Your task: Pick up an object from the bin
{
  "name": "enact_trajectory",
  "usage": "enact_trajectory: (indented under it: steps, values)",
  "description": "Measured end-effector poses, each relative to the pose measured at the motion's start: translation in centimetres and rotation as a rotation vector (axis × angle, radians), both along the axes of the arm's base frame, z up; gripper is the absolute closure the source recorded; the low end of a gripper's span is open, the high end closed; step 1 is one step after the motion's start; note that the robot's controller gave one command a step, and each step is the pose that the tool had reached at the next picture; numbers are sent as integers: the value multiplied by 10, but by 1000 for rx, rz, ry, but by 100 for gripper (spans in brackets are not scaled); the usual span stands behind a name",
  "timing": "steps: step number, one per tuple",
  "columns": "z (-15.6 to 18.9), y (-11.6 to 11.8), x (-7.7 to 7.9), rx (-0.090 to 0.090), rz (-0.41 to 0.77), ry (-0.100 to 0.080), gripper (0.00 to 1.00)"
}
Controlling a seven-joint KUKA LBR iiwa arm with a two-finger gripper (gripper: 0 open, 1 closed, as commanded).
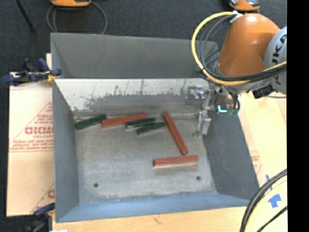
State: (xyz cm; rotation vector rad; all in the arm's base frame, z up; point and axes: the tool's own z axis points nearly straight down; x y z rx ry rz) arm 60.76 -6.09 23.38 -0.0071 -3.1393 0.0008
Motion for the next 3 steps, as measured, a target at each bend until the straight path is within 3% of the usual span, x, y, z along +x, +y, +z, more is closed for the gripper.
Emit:
enact_trajectory:
  steps: [1,2,3]
  values:
    - [-108,-29,-66,1,-52,5,0]
    - [19,25,-74,-1,520,-11,0]
    - [-128,14,-116,5,586,3,0]
